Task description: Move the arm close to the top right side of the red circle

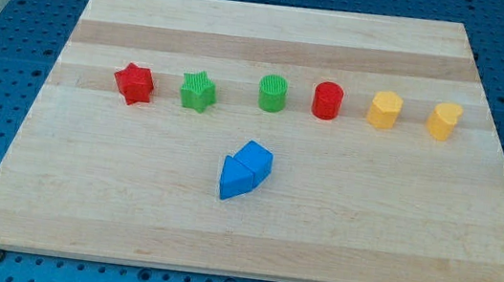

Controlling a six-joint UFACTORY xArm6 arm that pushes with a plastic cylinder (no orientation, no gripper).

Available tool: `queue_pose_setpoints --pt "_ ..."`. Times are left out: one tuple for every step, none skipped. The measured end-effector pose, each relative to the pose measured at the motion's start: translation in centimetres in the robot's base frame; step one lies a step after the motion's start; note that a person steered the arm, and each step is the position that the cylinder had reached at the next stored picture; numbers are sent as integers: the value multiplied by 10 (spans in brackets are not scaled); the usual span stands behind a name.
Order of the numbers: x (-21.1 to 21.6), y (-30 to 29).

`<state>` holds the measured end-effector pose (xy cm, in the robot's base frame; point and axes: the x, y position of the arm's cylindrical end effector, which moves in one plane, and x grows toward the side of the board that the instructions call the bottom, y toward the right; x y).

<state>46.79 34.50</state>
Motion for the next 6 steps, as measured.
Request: queue_pose_setpoints --pt "-57 -2" --pt "-126 -17" --pt "-143 -81" --pt "-140 -176" --pt "-139 -226" --pt "-123 -243"
